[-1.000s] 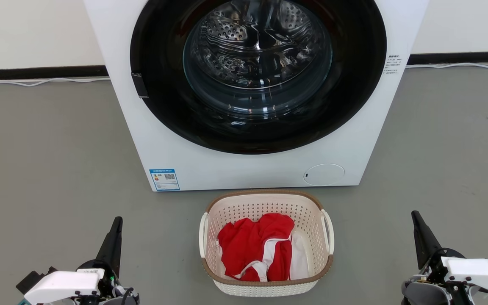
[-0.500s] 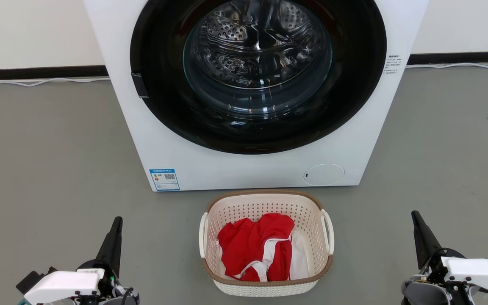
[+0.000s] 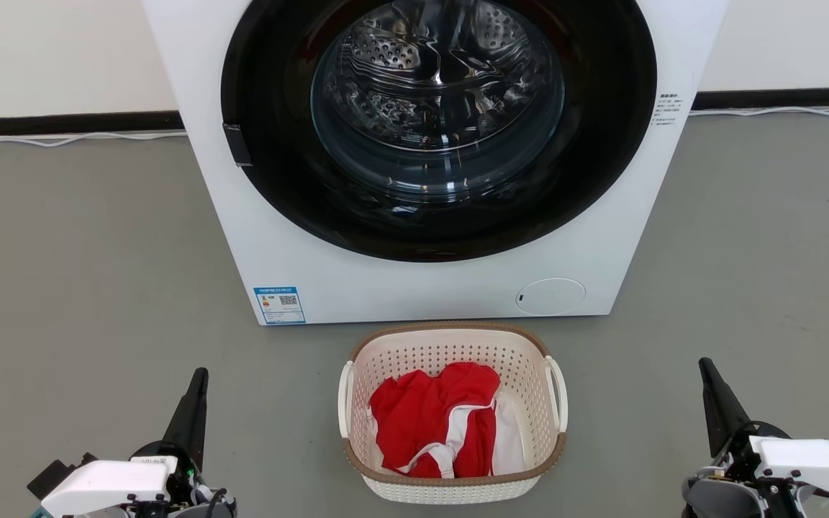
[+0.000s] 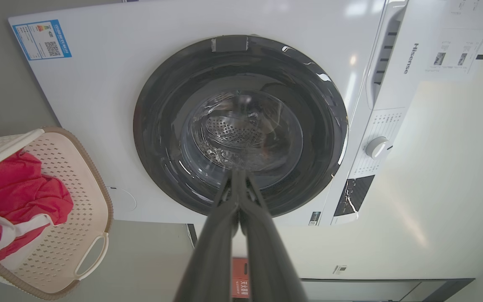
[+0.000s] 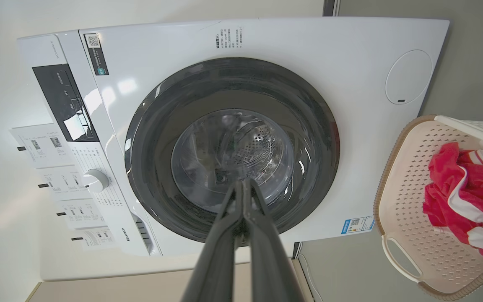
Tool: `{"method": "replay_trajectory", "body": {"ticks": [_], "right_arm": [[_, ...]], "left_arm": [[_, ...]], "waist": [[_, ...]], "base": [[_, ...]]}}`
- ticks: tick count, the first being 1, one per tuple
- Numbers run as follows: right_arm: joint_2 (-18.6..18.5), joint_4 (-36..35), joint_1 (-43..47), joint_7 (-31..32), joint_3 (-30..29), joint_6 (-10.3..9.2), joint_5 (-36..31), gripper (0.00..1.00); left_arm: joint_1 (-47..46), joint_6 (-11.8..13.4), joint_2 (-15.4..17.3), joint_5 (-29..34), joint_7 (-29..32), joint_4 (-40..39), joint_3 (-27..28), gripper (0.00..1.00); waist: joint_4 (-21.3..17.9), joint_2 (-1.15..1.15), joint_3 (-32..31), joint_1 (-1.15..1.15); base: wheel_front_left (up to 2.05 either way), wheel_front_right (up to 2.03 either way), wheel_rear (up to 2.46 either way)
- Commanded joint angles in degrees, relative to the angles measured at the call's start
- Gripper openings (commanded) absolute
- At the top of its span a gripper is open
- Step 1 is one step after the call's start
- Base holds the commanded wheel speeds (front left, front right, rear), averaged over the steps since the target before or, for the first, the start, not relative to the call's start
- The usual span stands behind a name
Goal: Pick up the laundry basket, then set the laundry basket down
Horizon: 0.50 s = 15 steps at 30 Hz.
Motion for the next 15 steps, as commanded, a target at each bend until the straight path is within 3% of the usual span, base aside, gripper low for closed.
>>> {"method": "replay_trajectory", "body": {"ticks": [1,15], "right_arm": [[-0.53,-1.78,-2.49,0.46,1.07,0.42,0.37,0.00],[-0.53,-1.78,-2.49,0.46,1.07,0.42,0.38,0.00]], "left_arm": [[-3.00,-0.42,0.61,-0.16,0.37,-1.65,1.76,0.00],[-3.00,-0.42,0.61,-0.17,0.37,-1.65,1.76,0.00]], "waist": [[0.00,0.00,0.00,0.00],[0.00,0.00,0.00,0.00]], "base": [[0.00,0.00,0.00],[0.00,0.00,0.00]]}}
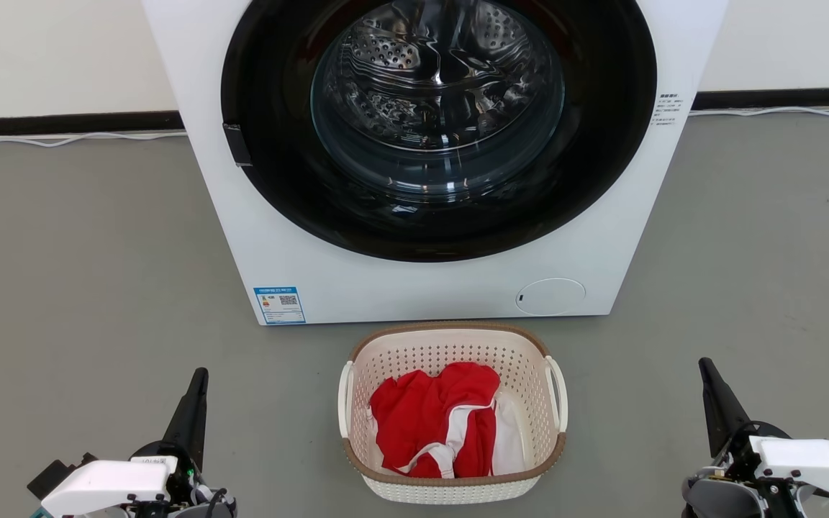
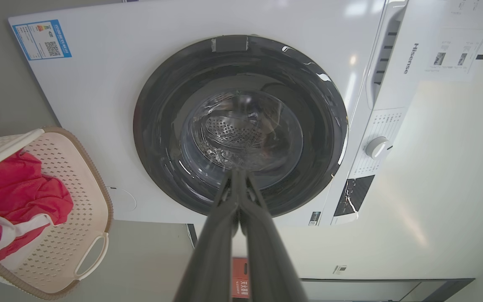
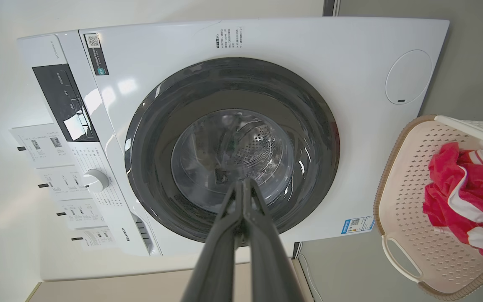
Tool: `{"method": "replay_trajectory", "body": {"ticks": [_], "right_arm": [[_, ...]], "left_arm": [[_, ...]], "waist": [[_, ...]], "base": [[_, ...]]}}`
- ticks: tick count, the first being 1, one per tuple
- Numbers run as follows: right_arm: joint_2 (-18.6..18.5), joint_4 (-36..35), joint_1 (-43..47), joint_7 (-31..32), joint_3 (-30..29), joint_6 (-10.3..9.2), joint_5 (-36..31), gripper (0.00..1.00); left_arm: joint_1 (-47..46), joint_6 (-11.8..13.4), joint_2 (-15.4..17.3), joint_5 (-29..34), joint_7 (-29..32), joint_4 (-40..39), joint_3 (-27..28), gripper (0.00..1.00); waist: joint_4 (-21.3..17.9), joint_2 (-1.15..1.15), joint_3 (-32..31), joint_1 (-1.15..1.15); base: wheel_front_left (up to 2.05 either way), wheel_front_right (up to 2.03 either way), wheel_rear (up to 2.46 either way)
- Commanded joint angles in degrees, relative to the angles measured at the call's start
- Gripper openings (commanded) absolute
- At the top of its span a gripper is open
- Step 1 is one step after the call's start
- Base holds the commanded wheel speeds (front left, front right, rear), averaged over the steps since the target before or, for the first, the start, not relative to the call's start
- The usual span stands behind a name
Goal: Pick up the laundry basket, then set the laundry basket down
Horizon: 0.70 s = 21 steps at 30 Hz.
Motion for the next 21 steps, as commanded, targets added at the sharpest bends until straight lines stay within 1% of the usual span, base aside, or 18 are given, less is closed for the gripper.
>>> {"method": "replay_trajectory", "body": {"ticks": [1,21], "right_arm": [[-0.53,-1.78,-2.49,0.46,1.07,0.42,0.38,0.00],[-0.53,-1.78,-2.49,0.45,1.07,0.42,0.38,0.00]], "left_arm": [[-3.00,-0.42,0.61,-0.17,0.37,-1.65,1.76,0.00],[-2.99,-0.42,0.61,-0.17,0.37,-1.65,1.76,0.00]], "waist": [[0.00,0.00,0.00,0.00],[0.00,0.00,0.00,0.00]], "base": [[0.00,0.00,0.00],[0.00,0.00,0.00]]}}
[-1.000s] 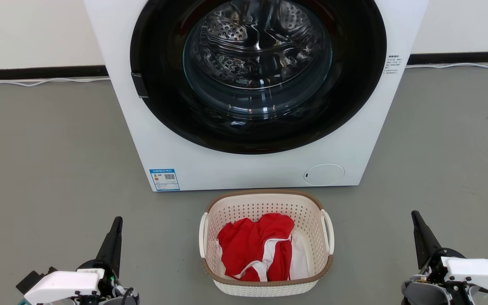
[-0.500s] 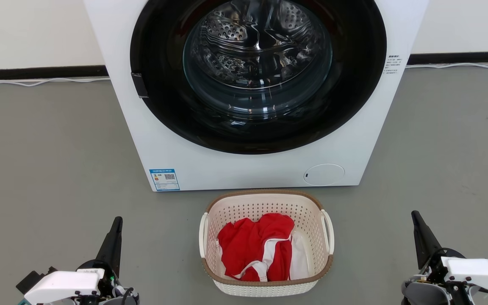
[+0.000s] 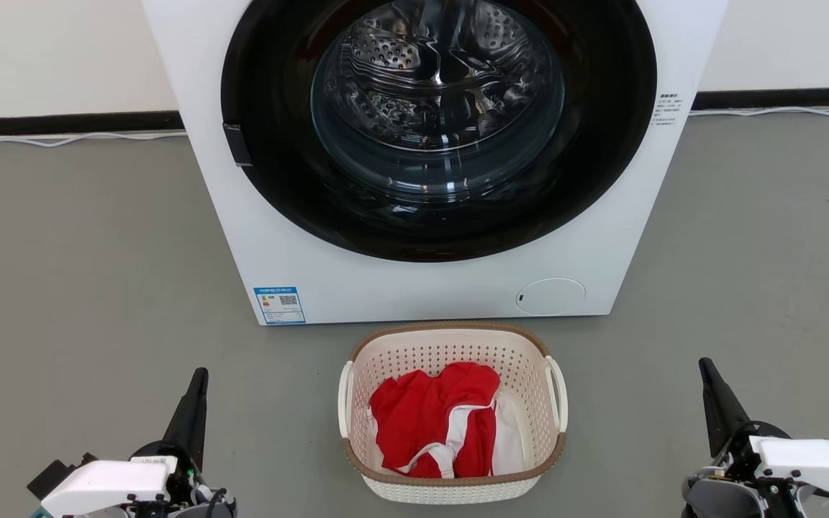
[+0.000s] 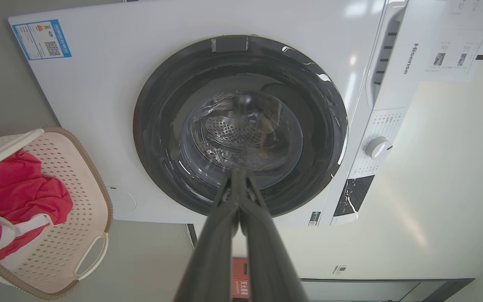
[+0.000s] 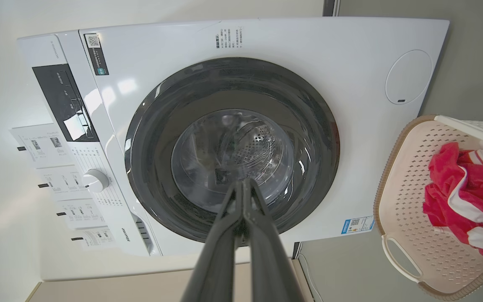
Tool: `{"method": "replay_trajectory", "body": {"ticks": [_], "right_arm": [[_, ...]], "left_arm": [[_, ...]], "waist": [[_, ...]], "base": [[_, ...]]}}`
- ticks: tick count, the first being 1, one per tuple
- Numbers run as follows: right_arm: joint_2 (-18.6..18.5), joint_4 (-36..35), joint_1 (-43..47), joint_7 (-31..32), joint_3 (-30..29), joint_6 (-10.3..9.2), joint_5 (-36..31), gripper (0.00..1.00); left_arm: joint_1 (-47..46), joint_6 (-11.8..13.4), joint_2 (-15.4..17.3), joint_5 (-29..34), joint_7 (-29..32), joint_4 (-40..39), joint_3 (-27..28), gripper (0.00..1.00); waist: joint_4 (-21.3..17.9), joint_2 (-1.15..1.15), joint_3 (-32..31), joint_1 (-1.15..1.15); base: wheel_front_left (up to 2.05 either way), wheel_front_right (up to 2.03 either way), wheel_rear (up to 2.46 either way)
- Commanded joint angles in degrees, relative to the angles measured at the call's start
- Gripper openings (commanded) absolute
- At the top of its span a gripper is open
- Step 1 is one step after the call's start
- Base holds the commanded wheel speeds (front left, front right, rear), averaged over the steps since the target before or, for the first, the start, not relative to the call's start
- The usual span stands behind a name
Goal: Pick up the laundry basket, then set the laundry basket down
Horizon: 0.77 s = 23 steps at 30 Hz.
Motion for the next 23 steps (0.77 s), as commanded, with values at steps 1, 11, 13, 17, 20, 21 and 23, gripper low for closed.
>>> {"method": "replay_trajectory", "body": {"ticks": [1,11,13,17,20,21,23], "right_arm": [[-0.53,-1.78,-2.49,0.45,1.07,0.41,0.38,0.00],[-0.53,-1.78,-2.49,0.45,1.08,0.41,0.38,0.00],[-0.53,-1.78,-2.49,0.45,1.08,0.41,0.38,0.00],[-0.53,-1.78,-2.49,0.45,1.08,0.41,0.38,0.00],[-0.53,-1.78,-2.49,0.45,1.08,0.41,0.38,0.00],[-0.53,-1.78,-2.49,0.45,1.08,0.41,0.38,0.00],[-0.53,-1.78,-2.49,0.45,1.08,0.41,0.38,0.00]], "left_arm": [[-2.99,-0.42,0.61,-0.09,0.37,-1.65,1.76,0.00],[-2.99,-0.42,0.61,-0.09,0.37,-1.65,1.76,0.00],[-2.99,-0.42,0.61,-0.09,0.37,-1.65,1.76,0.00],[-2.99,-0.42,0.61,-0.09,0.37,-1.65,1.76,0.00],[-2.99,-0.42,0.61,-0.09,0.37,-1.65,1.76,0.00],[-2.99,-0.42,0.61,-0.09,0.37,-1.65,1.76,0.00],[-2.99,-0.42,0.61,-0.09,0.37,-1.65,1.76,0.00]], "waist": [[0.00,0.00,0.00,0.00],[0.00,0.00,0.00,0.00],[0.00,0.00,0.00,0.00],[0.00,0.00,0.00,0.00],[0.00,0.00,0.00,0.00],[0.00,0.00,0.00,0.00],[0.00,0.00,0.00,0.00]], "base": [[0.00,0.00,0.00],[0.00,0.00,0.00],[0.00,0.00,0.00],[0.00,0.00,0.00],[0.00,0.00,0.00],[0.00,0.00,0.00],[0.00,0.00,0.00]]}}
